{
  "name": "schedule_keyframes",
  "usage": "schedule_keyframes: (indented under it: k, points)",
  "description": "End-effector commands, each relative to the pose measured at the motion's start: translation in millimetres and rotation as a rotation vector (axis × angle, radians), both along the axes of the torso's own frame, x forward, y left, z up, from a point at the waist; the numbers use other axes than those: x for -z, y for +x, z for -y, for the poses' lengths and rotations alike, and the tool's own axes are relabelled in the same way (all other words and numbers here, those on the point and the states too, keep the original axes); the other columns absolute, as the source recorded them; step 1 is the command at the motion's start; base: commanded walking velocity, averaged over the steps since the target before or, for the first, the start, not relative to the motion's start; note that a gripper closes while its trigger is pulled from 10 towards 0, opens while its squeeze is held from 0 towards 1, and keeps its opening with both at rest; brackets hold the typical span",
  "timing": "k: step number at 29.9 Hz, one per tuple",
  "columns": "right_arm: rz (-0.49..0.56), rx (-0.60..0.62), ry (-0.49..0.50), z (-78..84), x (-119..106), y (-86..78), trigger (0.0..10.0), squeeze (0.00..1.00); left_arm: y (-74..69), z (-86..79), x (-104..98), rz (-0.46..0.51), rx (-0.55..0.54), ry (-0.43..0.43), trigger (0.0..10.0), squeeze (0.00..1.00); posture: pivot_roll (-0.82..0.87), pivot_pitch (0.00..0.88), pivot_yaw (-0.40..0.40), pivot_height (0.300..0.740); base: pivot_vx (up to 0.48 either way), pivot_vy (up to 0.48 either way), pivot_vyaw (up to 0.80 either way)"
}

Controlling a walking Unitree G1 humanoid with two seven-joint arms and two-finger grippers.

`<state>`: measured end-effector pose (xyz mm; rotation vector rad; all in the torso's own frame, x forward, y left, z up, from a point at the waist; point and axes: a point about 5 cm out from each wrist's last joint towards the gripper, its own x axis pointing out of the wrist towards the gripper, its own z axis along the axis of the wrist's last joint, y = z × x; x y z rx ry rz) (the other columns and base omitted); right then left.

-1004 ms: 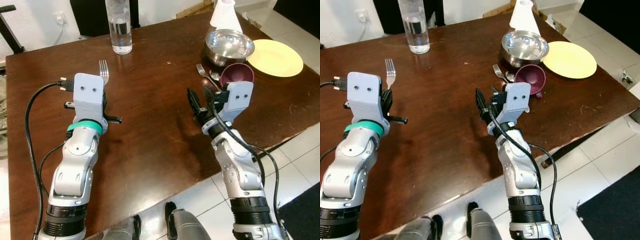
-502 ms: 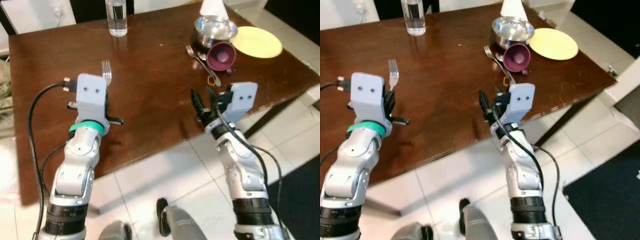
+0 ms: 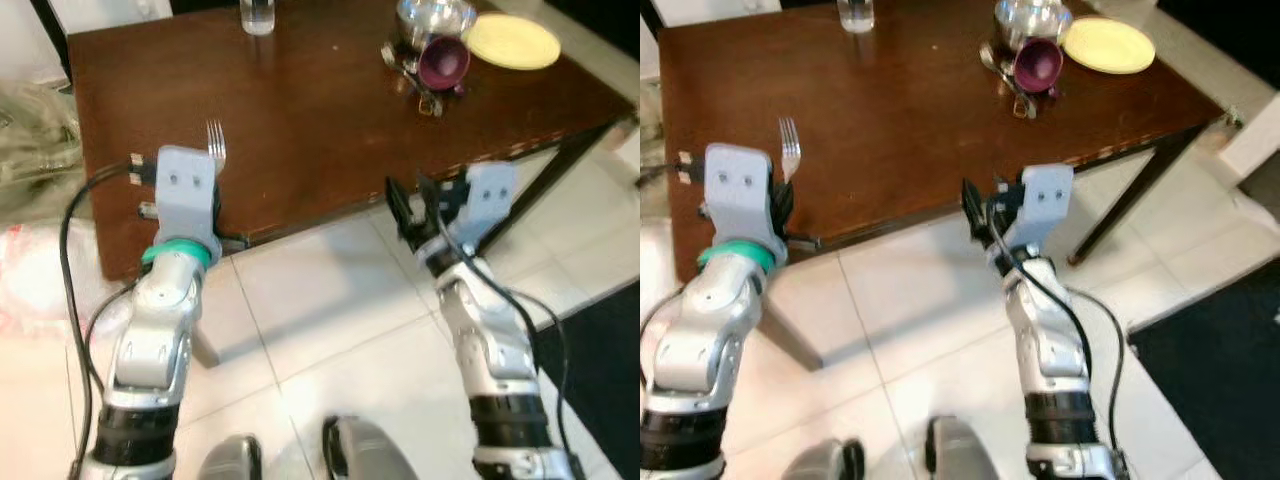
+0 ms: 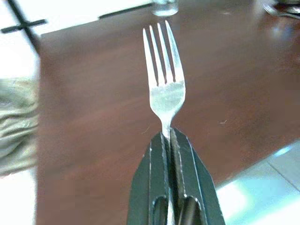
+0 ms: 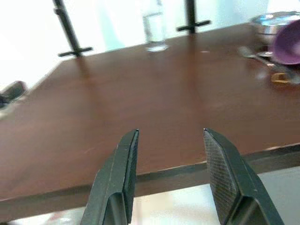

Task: Setting the table

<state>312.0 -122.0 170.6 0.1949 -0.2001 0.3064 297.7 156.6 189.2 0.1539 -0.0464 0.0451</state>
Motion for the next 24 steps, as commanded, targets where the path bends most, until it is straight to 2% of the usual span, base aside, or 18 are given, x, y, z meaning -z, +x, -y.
schedule_keyframes:
  k: [1, 4, 17, 24]
  points:
    - [-0.01, 0.001, 0.006, 1.8, 1.8, -0.7, 10.0, 0.0, -0.9, -0.1, 3.0, -0.011, -0.004, -0.001, 10.0, 0.0, -0.09, 0.062, 0.029, 0.74, -0.345, 0.0, 0.0]
    - [-0.011, -0.002, 0.009, 1.4, 1.9, -1.0, 10.0, 0.0, -0.5, 0.1, 3.6, -0.016, -0.007, -0.007, 10.0, 0.0, -0.09, 0.063, 0.029, 0.74, -0.31, 0.0, 0.0]
    - [-0.015, -0.006, 0.017, 1.9, 1.6, -0.8, 10.0, 0.0, 0.4, 1.7, 8.1, -0.049, -0.007, -0.004, 10.0, 0.0, -0.09, 0.063, 0.03, 0.74, 0.0, 0.0, 0.0]
    - [-0.022, 0.002, 0.017, 3.6, 1.8, 0.3, 10.0, 0.0, 1.3, -0.3, 8.3, -0.051, -0.025, -0.001, 10.0, 0.0, -0.09, 0.063, 0.03, 0.74, 0.0, 0.0, 0.8]
